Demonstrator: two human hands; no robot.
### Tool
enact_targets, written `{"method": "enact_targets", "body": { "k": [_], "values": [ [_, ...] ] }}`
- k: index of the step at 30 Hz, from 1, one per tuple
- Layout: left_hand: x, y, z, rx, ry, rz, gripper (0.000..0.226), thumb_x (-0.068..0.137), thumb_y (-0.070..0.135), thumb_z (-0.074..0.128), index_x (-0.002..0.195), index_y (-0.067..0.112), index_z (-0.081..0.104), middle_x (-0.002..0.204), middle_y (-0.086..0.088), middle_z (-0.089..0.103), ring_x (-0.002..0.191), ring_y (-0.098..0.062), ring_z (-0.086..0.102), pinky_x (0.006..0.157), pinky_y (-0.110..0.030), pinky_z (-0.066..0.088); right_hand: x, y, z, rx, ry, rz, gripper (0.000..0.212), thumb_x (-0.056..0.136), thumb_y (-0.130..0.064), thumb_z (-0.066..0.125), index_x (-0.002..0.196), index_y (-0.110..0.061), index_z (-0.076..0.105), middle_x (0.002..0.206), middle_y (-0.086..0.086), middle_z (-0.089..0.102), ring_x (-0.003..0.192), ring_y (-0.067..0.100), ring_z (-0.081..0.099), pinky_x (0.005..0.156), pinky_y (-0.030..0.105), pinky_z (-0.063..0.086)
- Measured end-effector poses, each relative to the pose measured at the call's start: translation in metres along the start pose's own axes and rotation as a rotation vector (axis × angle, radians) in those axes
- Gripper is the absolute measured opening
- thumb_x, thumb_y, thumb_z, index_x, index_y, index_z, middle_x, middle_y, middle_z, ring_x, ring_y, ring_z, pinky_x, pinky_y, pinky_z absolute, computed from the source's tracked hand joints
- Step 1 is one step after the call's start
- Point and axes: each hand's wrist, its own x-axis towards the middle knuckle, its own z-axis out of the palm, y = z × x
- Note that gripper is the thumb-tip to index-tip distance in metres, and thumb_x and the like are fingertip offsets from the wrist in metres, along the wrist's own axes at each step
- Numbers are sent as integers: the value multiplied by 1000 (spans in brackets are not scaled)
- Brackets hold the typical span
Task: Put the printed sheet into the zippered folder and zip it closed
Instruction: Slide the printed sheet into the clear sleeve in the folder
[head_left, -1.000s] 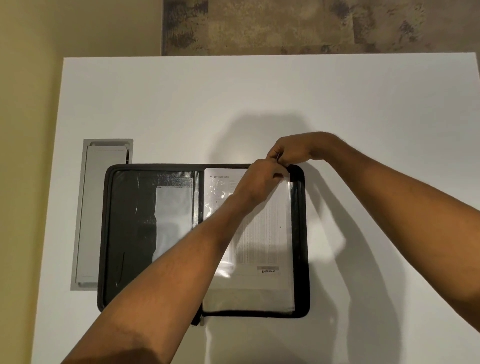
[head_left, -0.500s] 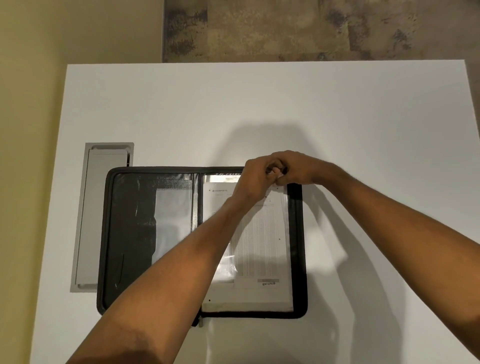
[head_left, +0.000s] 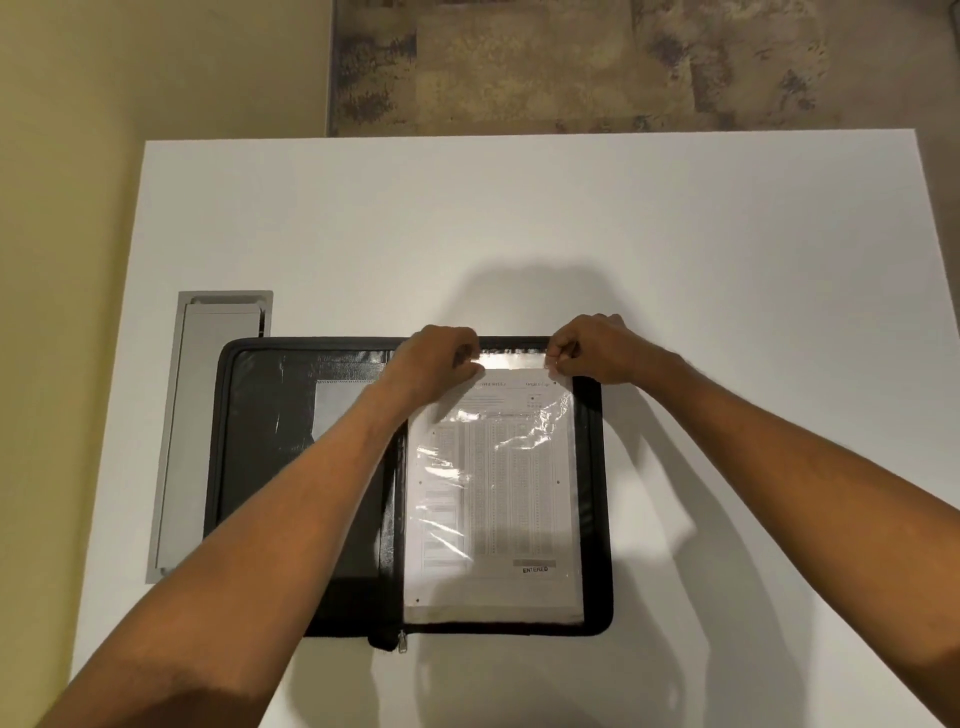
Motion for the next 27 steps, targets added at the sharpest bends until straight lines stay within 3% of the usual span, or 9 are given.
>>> {"method": "enact_targets", "body": {
  "k": [3,7,11,13,17,20,23,27],
  "values": [
    [-7,-13,-11,106,-6,-17,14,95,39,71,98,25,70,96,5,73,89,-20,68,80,-40,58,0,-1,4,-45,15,-4,13,91,-29,78,101,-22,81,98,-5,76,101,16,64,107,43,30],
    [-15,-20,-18,196,26,63,14,95,34,68,94,22,76,93,3,76,86,-22,68,73,-33,49,-1,-4,6,-63,44,6,10,95,-26,73,97,-22,82,79,-24,63,100,15,65,103,39,28],
    [-17,-20,-24,243,22,111,12,94,25,66,88,24,76,81,9,77,78,-17,69,65,-26,34,-2,-4,5,-78,38,23,11,95,-22,71,96,-21,81,98,-10,75,104,18,65,105,42,29],
    [-15,-18,-27,269,16,118,13,95,24,64,89,24,76,79,9,76,75,-18,69,68,-27,39,-1,-4,5,-78,29,29,11,96,-24,69,96,-21,80,101,-6,77,104,19,66,107,43,30],
    [-10,-18,-28,323,-23,105,13,97,35,62,94,28,73,82,11,75,78,-16,69,87,-35,51,-3,-4,6,-63,-2,27,13,98,-24,66,95,-19,77,97,-6,76,101,18,66,108,43,30],
    [-5,-21,-27,369,-34,102,13,98,39,61,93,31,70,79,14,72,78,-14,67,92,-35,45,-5,-4,7,-67,45,30,14,96,-21,66,89,-18,77,98,-3,68,98,19,63,106,44,33],
    [-2,-25,-26,459,9,93,17,97,46,61,88,33,68,73,15,66,80,-14,59,88,-36,30,-8,-2,6,-83,134,86,14,92,-26,75,83,-14,78,103,3,63,97,21,62,100,42,34],
    [2,-25,-32,476,17,67,17,93,44,67,82,31,72,80,10,66,86,-17,55,90,-39,31,-15,-3,5,-77,114,153,15,91,-27,76,80,-16,79,102,0,68,97,20,64,101,43,36]
  ]
}}
